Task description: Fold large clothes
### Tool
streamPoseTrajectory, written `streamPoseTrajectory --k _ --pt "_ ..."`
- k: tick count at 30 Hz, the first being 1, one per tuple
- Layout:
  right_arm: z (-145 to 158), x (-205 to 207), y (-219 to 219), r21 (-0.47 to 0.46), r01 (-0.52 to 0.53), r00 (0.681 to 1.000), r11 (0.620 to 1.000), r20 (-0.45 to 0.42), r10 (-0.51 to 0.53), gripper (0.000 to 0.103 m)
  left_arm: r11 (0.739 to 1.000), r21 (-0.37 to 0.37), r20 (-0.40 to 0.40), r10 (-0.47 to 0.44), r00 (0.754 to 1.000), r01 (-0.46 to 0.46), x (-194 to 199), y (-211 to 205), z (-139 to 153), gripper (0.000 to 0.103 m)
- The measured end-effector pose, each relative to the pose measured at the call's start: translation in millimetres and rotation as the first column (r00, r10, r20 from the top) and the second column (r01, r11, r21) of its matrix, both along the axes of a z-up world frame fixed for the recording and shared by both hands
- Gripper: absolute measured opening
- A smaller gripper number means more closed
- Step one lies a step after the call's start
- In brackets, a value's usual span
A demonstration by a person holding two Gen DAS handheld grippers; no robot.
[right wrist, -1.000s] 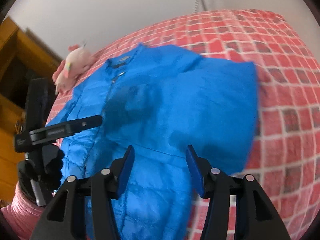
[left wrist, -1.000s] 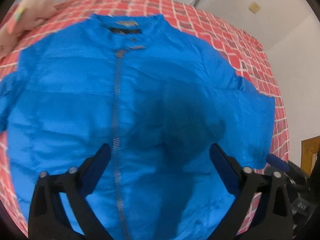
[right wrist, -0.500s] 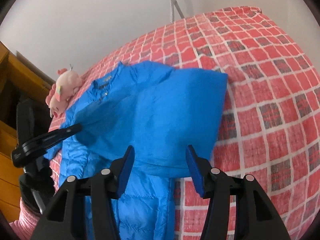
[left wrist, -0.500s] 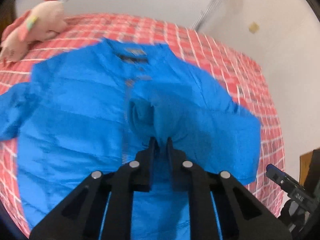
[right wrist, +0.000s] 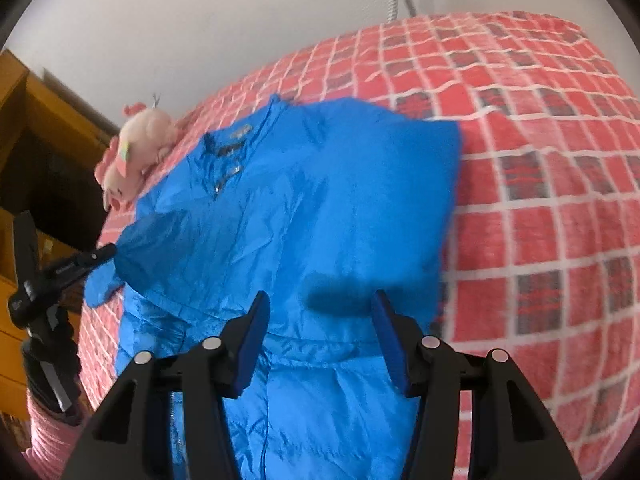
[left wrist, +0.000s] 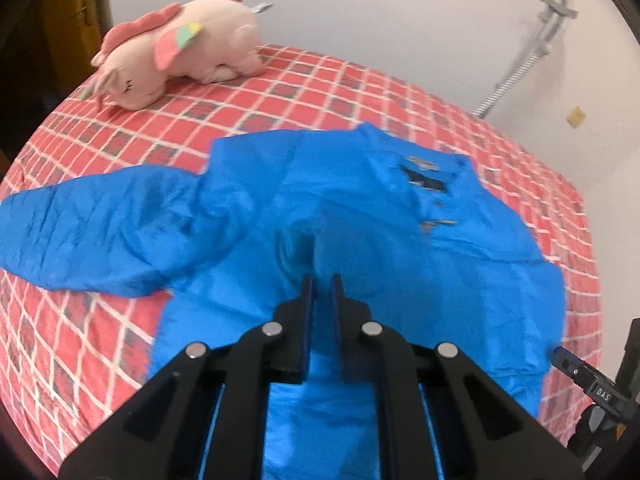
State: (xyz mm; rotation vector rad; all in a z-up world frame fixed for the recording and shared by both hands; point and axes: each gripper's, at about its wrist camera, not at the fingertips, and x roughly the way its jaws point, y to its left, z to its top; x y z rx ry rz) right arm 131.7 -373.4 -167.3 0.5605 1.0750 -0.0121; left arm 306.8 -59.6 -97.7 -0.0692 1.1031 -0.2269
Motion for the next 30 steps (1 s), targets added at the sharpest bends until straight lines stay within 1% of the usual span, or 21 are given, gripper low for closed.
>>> streamPoseTrajectory --k 1,3,5,6,7,8,9,11,14,16,17,18,19,21,23,24,25,27,30 --pt "-5.9 5.3 3.7 -0.022 -0.003 1.0 1.0 -0.023 0.002 0.053 1.0 0.019 -0.014 0.01 1.0 -0.01 5.1 4.7 -7.9 0.007" --pt "-16.2 10.8 7.3 -0.036 -0.002 0.999 0.999 -0.05 0.0 0.053 0.999 0.038 -0.053 0.009 0.999 -0.007 9.6 8.8 -24.4 0.007" --pt "-35.5 15.3 6.8 -0.021 0.018 0.996 1.0 -0.091 -0.02 0.053 0.997 0.07 -0.103 0.026 0.994 -0.018 15.1 15.1 -47.0 0.007" --pt "-38.6 15.3 7.2 -0.015 0.02 0.995 1.0 -0.093 -0.021 0.053 0.996 0.081 -0.124 0.032 0.992 -0.022 16.6 17.3 -56.9 0.008" --pt "-40.0 16.3 7.7 -0.014 0.019 0.995 1.0 -0.098 -0.02 0.053 0.996 0.084 -0.139 0.039 0.99 -0.028 16.6 21.2 -65.1 0.011" --pt "-39.1 17.6 8.4 -0.018 0.013 0.994 1.0 -0.105 -0.015 0.053 0.997 0.069 -0.144 0.042 0.989 -0.032 15.6 24.7 -68.4 0.011" --pt "-37.7 18.2 8.9 -0.022 0.008 0.994 1.0 -0.111 -0.01 0.053 0.998 0.055 -0.144 0.047 0.988 -0.039 14.2 27.9 -67.0 0.011" --pt "-28.2 18.5 9.1 -0.023 0.007 0.994 1.0 -0.111 -0.01 0.054 0.997 0.059 -0.129 0.06 0.99 -0.053 11.0 30.1 -56.7 0.011" --pt "-4.8 19.1 10.7 0.009 0.003 0.999 1.0 -0.049 -0.003 0.054 0.998 0.04 -0.066 0.047 0.997 -0.045 3.2 25.3 -32.5 0.011" --pt "3.6 26.8 19.2 -0.017 -0.011 0.999 1.0 -0.042 0.01 0.054 0.999 0.028 -0.046 0.016 0.999 -0.015 1.8 10.4 -20.2 0.016" --pt "4.0 30.3 22.8 -0.029 -0.019 0.999 0.999 -0.049 0.018 0.054 1.0 0.029 -0.043 0.0 0.999 0.001 1.4 2.2 -17.8 0.018" --pt "1.2 36.5 29.5 -0.062 -0.029 0.997 0.998 -0.069 0.025 0.054 1.0 0.027 -0.045 -0.016 0.999 0.017 2.4 -7.2 -17.1 0.02" --pt "-2.1 40.5 33.1 -0.081 -0.031 0.996 0.996 -0.084 0.025 0.054 0.999 0.026 -0.054 -0.036 0.998 0.038 3.5 -17.9 -20.3 0.02" --pt "-10.2 47.3 37.4 -0.076 -0.033 0.995 0.997 -0.101 0.026 0.054 0.997 0.037 -0.079 -0.063 0.995 0.066 5.4 -33.9 -32.0 0.02" --pt "-20.9 49.9 38.1 -0.081 -0.025 0.992 0.996 -0.123 0.015 0.054 0.994 0.063 -0.101 -0.079 0.992 0.086 6.2 -46.1 -48.0 0.02" --pt "-28.3 51.1 39.9 -0.088 -0.021 0.991 0.996 -0.137 0.009 0.053 0.991 0.088 -0.103 -0.088 0.991 0.097 7.1 -50.8 -56.7 0.02" --pt "-34.6 51.3 41.5 -0.087 -0.019 0.99 0.996 -0.14 0.006 0.053 0.99 0.094 -0.107 -0.096 0.99 0.106 8.6 -52.5 -61.7 0.02" --pt "-42.3 50.3 43.7 -0.09 -0.01 0.99 0.996 -0.141 -0.003 0.053 0.99 0.081 -0.118 -0.108 0.987 0.118 11.1 -52.8 -69.8 0.02" --pt "-47.1 50.0 46.1 -0.095 0.01 0.99 0.995 -0.137 -0.023 0.053 0.989 0.072 -0.106 -0.122 0.987 0.13 8.4 -52.0 -73.5 0.02"
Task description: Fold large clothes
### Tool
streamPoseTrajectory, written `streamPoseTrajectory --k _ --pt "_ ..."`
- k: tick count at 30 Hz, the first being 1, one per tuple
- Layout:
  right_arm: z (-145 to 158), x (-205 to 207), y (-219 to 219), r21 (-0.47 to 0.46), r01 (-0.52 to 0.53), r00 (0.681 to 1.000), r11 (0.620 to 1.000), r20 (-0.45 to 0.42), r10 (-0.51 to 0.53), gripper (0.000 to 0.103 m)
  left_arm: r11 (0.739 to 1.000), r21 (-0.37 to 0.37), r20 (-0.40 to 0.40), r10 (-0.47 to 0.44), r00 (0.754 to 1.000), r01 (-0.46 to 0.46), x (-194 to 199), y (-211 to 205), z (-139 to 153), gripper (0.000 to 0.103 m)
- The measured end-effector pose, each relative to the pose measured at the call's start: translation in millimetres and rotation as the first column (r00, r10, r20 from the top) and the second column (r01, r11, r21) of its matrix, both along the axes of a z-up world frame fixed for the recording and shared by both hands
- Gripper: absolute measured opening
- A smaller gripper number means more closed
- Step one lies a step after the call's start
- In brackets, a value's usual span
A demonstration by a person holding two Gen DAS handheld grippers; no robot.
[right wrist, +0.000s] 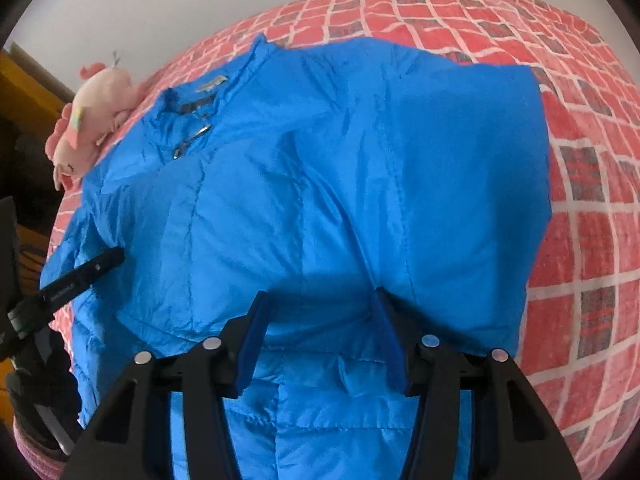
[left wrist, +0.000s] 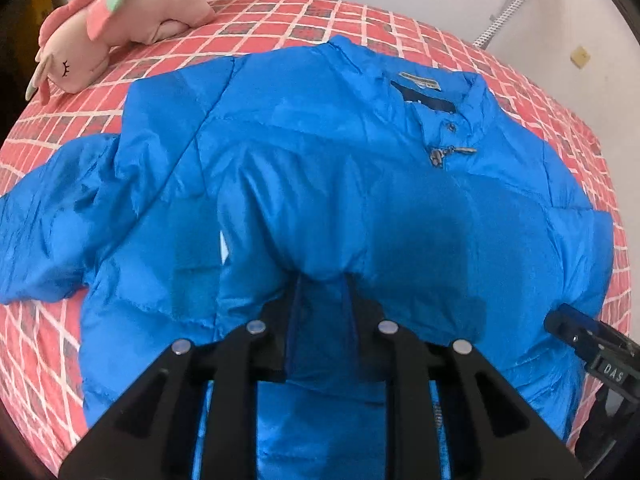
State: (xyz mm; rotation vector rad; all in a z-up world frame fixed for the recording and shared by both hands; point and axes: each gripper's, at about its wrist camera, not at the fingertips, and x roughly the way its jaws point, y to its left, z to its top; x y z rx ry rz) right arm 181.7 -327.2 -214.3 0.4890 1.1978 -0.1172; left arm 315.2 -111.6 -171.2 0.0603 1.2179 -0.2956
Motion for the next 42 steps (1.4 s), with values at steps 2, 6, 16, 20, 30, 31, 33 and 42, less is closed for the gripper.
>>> streamPoseTrajectory --k 2,6,16,20,30,31,33,42 --pt "0.9 0.9 -0.1 0.003 0.006 1.0 1.0 -0.004 -0.006 0.053 1.0 -0.011 0.0 0.001 1.0 -0.001 -1.3 1.2 0.0 0.019" --pt "16.1 -2.7 -1.0 0.024 0.011 1.0 1.0 -0.006 -0.01 0.055 0.998 -0.058 -0.026 0.015 1.0 -0.017 0.7 10.1 9.8 0.021" --pt "50.3 -13.4 27.3 -0.08 -0.068 0.997 0.994 0.034 0.071 0.072 0.97 0.013 0.036 0.243 0.969 -0.244 -9.5 167.1 46.8 0.061" --pt "43.4 -9.4 29.6 -0.075 -0.073 0.997 0.995 0.009 0.074 0.072 0.898 0.087 0.035 0.431 0.902 -0.432 -10.9 267.8 40.2 0.061" --pt "33.6 2.4 37.5 -0.086 -0.085 0.996 0.993 -0.027 0.083 0.072 0.69 0.016 -0.048 0.723 0.689 -0.723 19.1 453.4 23.5 0.061" --pt "32.4 3.1 37.9 -0.086 -0.084 0.996 0.993 -0.03 0.082 0.072 0.675 -0.003 -0.066 0.736 0.674 -0.738 23.8 463.1 19.5 0.061" --pt "30.3 3.8 38.6 -0.091 -0.083 0.996 0.992 -0.038 0.08 0.072 0.651 -0.042 -0.098 0.752 0.651 -0.758 34.3 476.7 11.6 0.061" --pt "27.5 3.6 38.9 -0.1 -0.087 0.995 0.991 -0.048 0.082 0.072 0.606 -0.066 -0.09 0.788 0.609 -0.793 60.7 491.9 2.8 0.049"
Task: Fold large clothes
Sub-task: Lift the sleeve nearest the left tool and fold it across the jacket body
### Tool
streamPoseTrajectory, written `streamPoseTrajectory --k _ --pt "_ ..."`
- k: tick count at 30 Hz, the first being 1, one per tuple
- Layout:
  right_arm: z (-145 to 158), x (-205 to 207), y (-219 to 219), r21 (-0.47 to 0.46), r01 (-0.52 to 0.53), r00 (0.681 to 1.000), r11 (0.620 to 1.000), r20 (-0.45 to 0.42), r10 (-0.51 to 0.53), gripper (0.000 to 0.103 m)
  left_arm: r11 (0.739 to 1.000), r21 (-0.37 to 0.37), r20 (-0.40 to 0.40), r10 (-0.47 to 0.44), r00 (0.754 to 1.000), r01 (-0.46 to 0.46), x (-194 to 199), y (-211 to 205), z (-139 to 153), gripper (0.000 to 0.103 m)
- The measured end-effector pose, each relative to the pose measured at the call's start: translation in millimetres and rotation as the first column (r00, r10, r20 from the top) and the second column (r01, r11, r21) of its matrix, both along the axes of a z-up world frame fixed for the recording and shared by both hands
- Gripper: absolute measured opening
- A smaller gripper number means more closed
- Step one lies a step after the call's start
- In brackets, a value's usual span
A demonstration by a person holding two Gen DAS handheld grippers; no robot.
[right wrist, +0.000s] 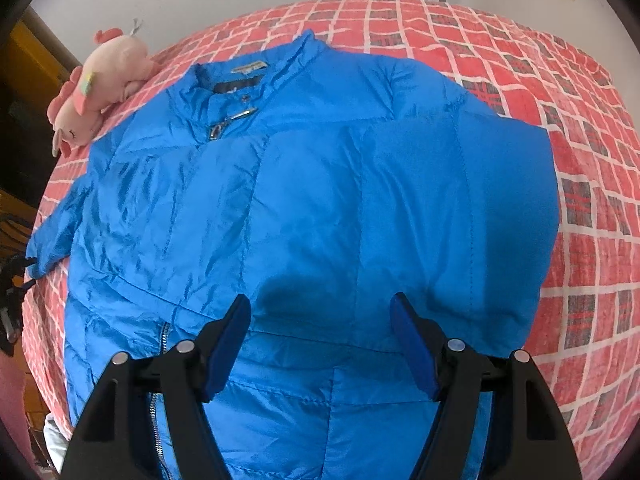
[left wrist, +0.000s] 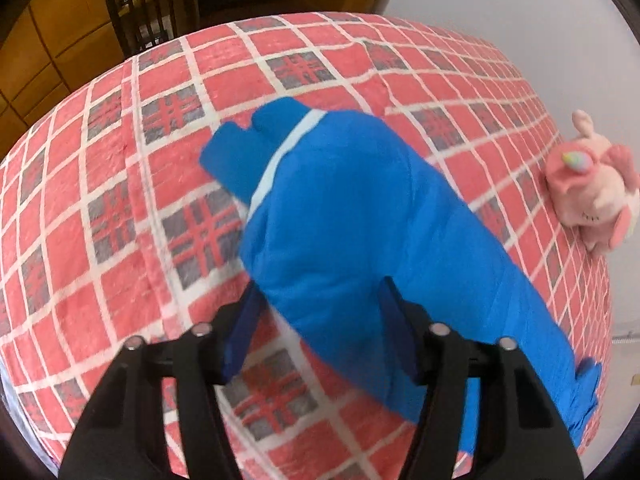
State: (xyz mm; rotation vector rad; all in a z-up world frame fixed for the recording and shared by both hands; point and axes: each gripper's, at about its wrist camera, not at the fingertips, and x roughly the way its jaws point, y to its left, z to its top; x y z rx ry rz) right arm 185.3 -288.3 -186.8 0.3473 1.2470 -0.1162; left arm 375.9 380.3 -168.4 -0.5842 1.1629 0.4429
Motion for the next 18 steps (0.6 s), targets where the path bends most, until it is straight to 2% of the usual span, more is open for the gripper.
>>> streamPoseTrajectory --k 4,7,12,15,18 --pt "0.3 -0.6 -0.6 -0.001 0.001 1.0 1.0 0.003 -0.001 0.066 1.0 0.012 0.024 0.006 1.0 -0.006 2.7 -0.4 5.3 0.024" --pt "2.5 -2.8 -3.5 0.013 0.004 1.0 1.0 0.013 -0.004 0.059 0.997 0.073 0.062 -0.016 0.998 0.012 -1.7 -13.6 22.7 0.012" --pt "10.1 -8.1 -4.6 0.011 0.001 1.0 1.0 0.03 -0.001 0.058 0.984 0.163 0.188 -0.106 0.977 0.075 -15.1 -52.4 67.6 0.009" --pt "14.3 -12.0 -5.3 0.012 -0.001 0.999 1.0 0.04 0.0 0.058 0.971 0.191 0.261 -0.189 0.947 0.141 -23.7 -87.3 99.2 0.008" --pt "17.4 -14.4 -6.9 0.018 0.0 0.999 1.0 0.048 -0.001 0.058 0.962 0.199 0.295 -0.241 0.925 0.187 -28.2 -118.6 117.8 0.008"
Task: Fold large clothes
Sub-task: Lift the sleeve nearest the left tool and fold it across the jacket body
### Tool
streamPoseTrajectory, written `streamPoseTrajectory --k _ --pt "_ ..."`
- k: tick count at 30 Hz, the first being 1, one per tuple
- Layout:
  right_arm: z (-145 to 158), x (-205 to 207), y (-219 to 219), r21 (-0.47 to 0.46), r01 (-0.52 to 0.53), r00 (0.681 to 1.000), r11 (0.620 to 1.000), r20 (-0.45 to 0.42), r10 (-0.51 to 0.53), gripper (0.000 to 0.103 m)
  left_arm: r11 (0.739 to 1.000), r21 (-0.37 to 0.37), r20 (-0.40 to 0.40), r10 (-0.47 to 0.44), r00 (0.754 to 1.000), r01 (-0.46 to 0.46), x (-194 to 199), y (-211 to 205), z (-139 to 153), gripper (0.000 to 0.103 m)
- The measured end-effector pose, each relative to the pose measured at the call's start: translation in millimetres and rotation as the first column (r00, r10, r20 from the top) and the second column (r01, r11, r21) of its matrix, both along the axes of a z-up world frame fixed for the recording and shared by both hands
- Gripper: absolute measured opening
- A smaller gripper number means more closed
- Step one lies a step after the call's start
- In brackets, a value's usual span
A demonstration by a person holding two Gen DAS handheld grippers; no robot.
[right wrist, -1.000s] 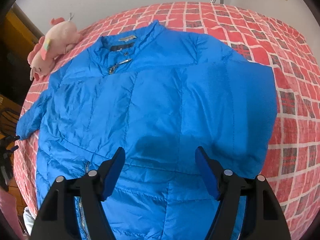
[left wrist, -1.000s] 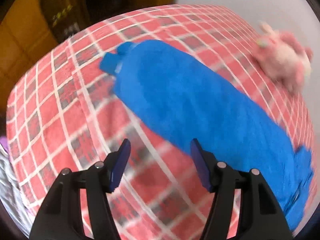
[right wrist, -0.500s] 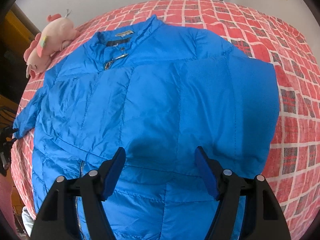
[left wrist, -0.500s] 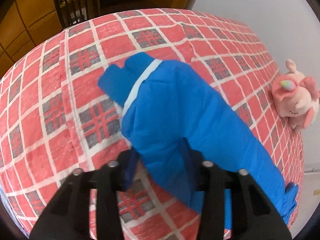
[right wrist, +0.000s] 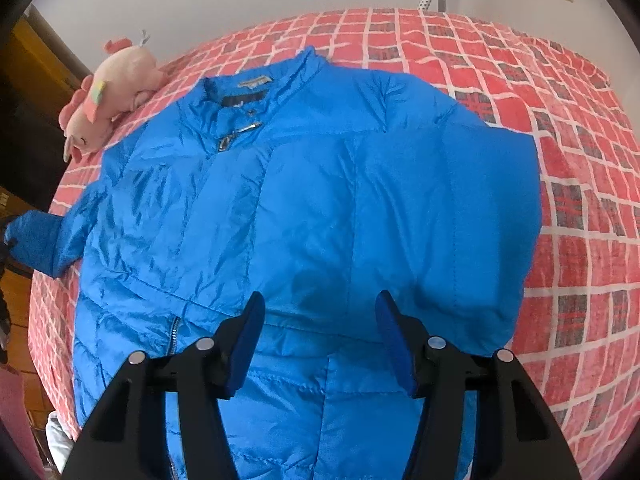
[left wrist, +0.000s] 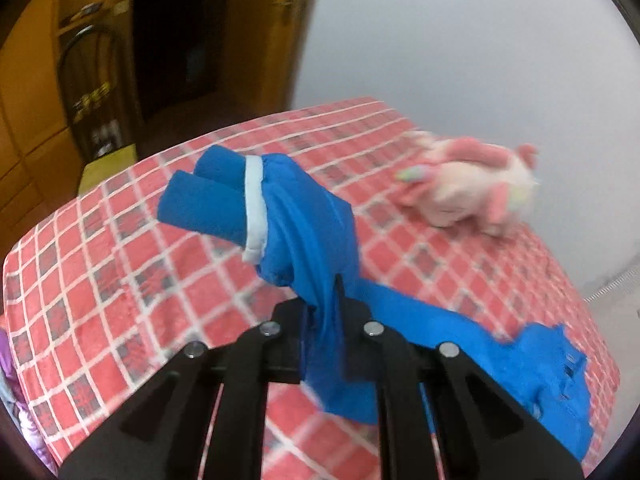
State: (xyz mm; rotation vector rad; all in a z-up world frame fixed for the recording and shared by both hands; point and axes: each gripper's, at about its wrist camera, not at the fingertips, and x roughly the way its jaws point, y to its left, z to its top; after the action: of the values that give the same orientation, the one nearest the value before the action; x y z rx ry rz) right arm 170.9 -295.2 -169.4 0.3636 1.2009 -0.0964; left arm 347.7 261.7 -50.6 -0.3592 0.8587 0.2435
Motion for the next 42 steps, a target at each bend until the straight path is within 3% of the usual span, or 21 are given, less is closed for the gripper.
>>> streamPoseTrajectory --k 6,11,16,20,23,24,25,27,28,30,31,32,34,37,39,42 --pt "3.3 -4.1 -0.7 0.004 -0.004 1.0 1.0 0.009 0.004 0.058 0.984 0.006 0.08 -0.177 0.981 0.177 -14.3 -87.7 29.4 0.007" --pt "1.0 -4.5 -0.9 0.006 -0.007 1.0 1.0 0.004 0.007 0.058 0.944 0.025 0.094 -0.331 0.939 0.33 -23.7 -166.5 30.6 0.007" --pt "-5.0 -2.1 1.1 0.008 -0.01 1.0 1.0 -0.008 0.01 0.058 0.892 -0.008 0.043 -0.451 0.892 0.451 -20.7 -232.6 4.3 0.007" --pt "-10.5 -0.7 1.5 0.014 -0.007 1.0 1.0 -0.016 0.008 0.058 0.85 -0.023 -0.044 -0.526 0.849 0.526 -17.5 -266.2 -34.3 0.008" --pt "-14.8 -0.6 1.3 0.016 -0.006 1.0 1.0 -0.021 0.007 0.058 0.796 -0.06 -0.095 -0.606 0.79 0.603 -20.7 -285.9 -58.7 0.017" --pt "-16.1 -1.0 0.9 0.018 -0.006 1.0 1.0 -0.022 0.007 0.058 0.777 -0.075 -0.09 -0.63 0.772 0.625 -23.3 -289.1 -59.4 0.027" --pt "-17.4 -1.2 0.4 0.019 -0.005 1.0 1.0 -0.023 0.006 0.058 0.734 -0.101 -0.07 -0.678 0.731 0.671 -29.3 -293.4 -58.8 0.037" --pt "-19.1 -0.9 -0.4 0.022 -0.003 1.0 1.0 -0.025 0.003 0.058 0.659 -0.12 -0.02 -0.75 0.661 0.743 -42.1 -297.8 -53.1 0.044" --pt "-19.3 -0.7 -0.6 0.023 -0.002 1.0 1.0 -0.026 0.002 0.058 0.642 -0.122 -0.008 -0.763 0.646 0.757 -45.4 -298.3 -51.2 0.051" --pt "-19.1 0.1 0.2 0.017 -0.004 1.0 1.0 -0.027 0.004 0.058 0.62 -0.158 0.037 -0.774 0.632 0.769 -50.5 -288.3 -47.3 0.053" --pt "-18.6 0.4 0.3 0.015 -0.004 1.0 1.0 -0.027 0.004 0.058 0.627 -0.169 0.043 -0.766 0.641 0.76 -50.0 -283.1 -47.6 0.054" --pt "-17.3 1.1 1.3 0.014 -0.003 1.0 1.0 -0.026 0.004 0.058 0.65 -0.17 0.033 -0.747 0.664 0.741 -46.7 -276.2 -50.3 0.054" --pt "-13.3 2.7 4.8 0.02 -0.008 1.0 1.0 -0.017 0.008 0.058 0.72 -0.144 -0.015 -0.687 0.726 0.679 -35.9 -262.6 -60.8 0.054" --pt "-5.6 10.7 16.3 0.025 -0.04 0.999 0.999 -0.003 0.04 0.058 0.789 -0.128 -0.072 -0.612 0.788 0.601 -25.2 -246.2 -77.9 0.054" --pt "-2.3 19.9 26.2 0.051 -0.063 0.998 0.997 0.001 0.063 0.058 0.802 -0.119 -0.128 -0.597 0.792 0.586 -15.3 -244.1 -93.4 0.053" --pt "4.5 39.4 48.4 0.081 -0.119 0.993 0.99 0.003 0.119 0.059 0.796 -0.093 -0.166 -0.605 0.779 0.598 -10.3 -250.9 -111.7 0.053"
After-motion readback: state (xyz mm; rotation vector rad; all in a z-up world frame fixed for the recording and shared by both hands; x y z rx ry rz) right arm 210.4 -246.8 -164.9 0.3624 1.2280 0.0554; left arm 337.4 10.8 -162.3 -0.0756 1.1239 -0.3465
